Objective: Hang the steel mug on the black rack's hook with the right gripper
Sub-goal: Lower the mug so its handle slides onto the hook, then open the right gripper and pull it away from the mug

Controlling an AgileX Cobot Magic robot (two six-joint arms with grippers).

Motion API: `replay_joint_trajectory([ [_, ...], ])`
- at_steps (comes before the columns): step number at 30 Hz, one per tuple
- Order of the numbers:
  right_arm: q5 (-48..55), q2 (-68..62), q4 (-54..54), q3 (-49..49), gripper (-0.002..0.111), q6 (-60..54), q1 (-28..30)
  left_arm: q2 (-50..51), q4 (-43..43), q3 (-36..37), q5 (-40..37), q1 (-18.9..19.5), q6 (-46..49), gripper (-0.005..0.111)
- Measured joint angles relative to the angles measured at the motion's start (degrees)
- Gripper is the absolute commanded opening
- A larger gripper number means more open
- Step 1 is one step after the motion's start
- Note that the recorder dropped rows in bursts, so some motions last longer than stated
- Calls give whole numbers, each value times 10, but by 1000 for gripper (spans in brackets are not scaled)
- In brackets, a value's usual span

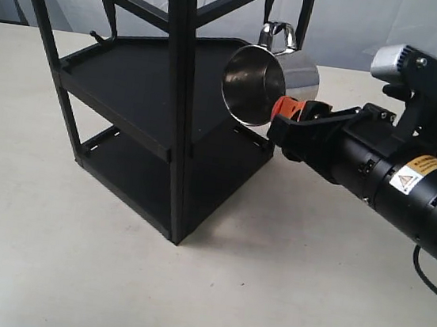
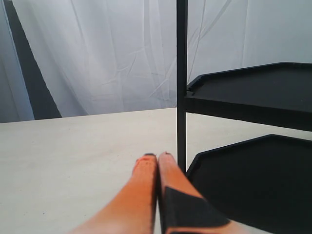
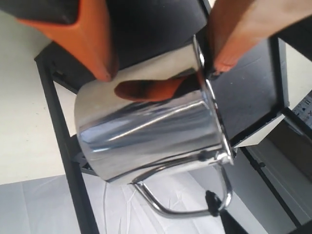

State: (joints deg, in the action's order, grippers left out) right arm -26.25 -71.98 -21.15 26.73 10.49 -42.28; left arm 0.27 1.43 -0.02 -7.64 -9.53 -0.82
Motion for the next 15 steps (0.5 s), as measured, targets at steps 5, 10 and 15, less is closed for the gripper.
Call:
replay_joint_trajectory([
  [5,21,19,0,0,53,0,0,0,0,0,0,0,0,1],
  [10,52,38,0,0,53,0,0,0,0,0,0,0,0,1],
  [15,91,46,0,0,45,0,0,0,0,0,0,0,0,1],
])
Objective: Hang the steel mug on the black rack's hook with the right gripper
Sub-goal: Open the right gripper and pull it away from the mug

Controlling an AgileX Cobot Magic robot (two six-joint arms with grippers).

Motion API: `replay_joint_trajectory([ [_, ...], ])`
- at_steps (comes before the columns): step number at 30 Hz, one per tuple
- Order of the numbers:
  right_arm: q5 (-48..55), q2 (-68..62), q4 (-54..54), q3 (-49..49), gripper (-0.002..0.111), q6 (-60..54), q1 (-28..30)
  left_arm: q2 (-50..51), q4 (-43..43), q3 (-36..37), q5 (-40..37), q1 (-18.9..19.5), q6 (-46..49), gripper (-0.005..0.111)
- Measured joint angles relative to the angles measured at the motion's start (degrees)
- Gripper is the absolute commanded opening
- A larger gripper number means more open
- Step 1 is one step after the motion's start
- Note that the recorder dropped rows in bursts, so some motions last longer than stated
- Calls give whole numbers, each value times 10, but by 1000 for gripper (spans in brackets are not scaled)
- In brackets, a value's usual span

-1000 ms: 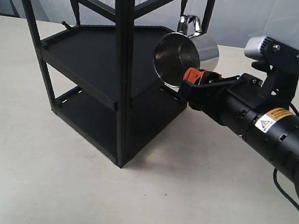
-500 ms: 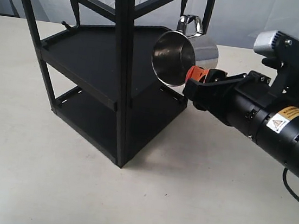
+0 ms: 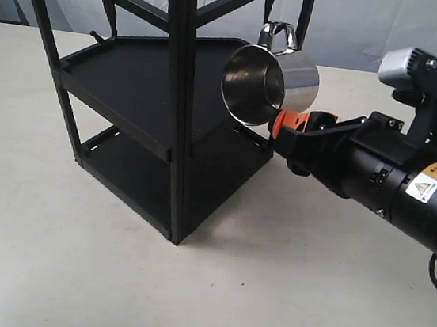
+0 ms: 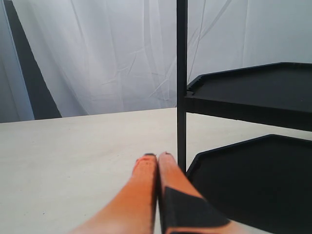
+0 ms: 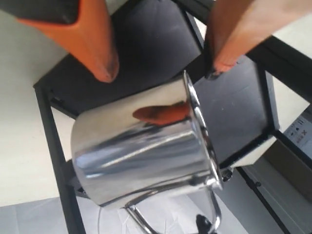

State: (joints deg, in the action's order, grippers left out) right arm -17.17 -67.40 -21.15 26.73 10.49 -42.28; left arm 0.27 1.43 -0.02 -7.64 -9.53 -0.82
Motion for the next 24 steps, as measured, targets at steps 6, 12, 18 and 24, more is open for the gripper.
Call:
replay_joint_trajectory([
  [6,87,9,0,0,1,0,0,0,0,0,0,0,0,1],
  [12,160,58,0,0,0,0,0,0,0,0,0,0,0,1],
  [18,167,106,-1,0,0,0,0,0,0,0,0,0,0,1],
  [24,172,114,-1,0,0,0,0,0,0,0,0,0,0,1],
])
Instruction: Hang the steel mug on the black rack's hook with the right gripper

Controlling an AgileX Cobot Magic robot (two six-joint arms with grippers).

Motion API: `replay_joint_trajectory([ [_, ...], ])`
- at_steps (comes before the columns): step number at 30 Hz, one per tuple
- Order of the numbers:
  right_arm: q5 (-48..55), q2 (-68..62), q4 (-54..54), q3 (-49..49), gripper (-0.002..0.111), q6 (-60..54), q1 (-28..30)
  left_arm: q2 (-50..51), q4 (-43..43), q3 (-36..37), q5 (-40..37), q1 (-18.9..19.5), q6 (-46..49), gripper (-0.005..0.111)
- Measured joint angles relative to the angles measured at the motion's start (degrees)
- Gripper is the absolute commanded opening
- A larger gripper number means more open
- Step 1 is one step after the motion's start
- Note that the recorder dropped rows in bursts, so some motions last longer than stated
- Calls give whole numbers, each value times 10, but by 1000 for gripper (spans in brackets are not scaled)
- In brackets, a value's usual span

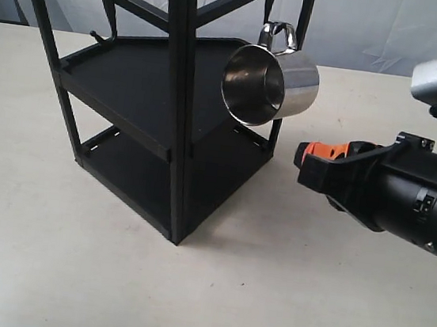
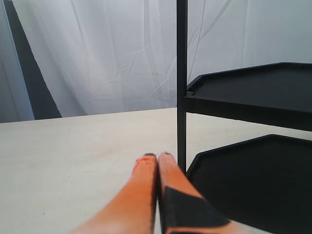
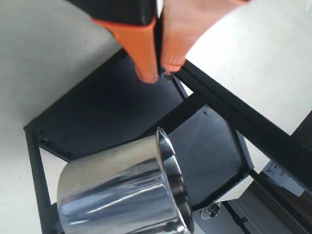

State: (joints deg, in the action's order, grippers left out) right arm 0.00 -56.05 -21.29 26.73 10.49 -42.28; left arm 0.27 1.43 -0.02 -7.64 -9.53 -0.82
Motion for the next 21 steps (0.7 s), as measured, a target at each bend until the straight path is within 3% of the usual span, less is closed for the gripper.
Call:
replay_joint_trajectory([
  [9,0,16,62,-19,0,-36,21,0,0,0,0,0,0,1],
  [21,-72,121,22,-136,0,-39,188,0,0,0,0,0,0,1],
])
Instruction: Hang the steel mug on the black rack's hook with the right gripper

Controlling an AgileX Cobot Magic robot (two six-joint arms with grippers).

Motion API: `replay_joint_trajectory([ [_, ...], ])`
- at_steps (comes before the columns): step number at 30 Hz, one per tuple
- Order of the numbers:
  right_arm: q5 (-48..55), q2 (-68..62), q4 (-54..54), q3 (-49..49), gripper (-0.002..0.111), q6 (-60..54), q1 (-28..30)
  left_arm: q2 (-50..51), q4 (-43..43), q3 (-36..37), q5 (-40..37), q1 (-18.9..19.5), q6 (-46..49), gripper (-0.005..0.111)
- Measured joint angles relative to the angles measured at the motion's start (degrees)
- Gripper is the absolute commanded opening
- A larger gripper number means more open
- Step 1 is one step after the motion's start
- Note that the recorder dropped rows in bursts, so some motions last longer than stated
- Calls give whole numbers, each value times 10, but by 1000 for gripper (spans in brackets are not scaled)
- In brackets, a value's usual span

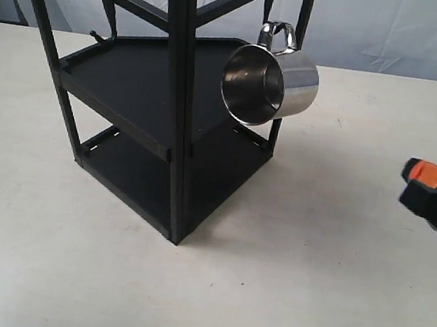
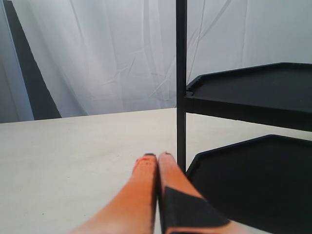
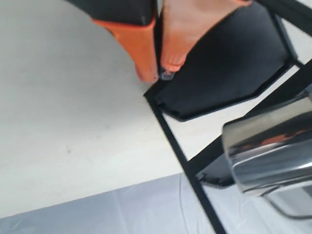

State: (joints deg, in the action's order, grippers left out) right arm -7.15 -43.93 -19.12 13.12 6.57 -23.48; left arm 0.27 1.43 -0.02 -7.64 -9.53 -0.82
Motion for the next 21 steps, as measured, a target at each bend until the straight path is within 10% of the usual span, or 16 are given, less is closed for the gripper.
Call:
replay_joint_trajectory([
  [21,236,435,90,-127,0,-25,215,0,0,0,0,0,0,1],
])
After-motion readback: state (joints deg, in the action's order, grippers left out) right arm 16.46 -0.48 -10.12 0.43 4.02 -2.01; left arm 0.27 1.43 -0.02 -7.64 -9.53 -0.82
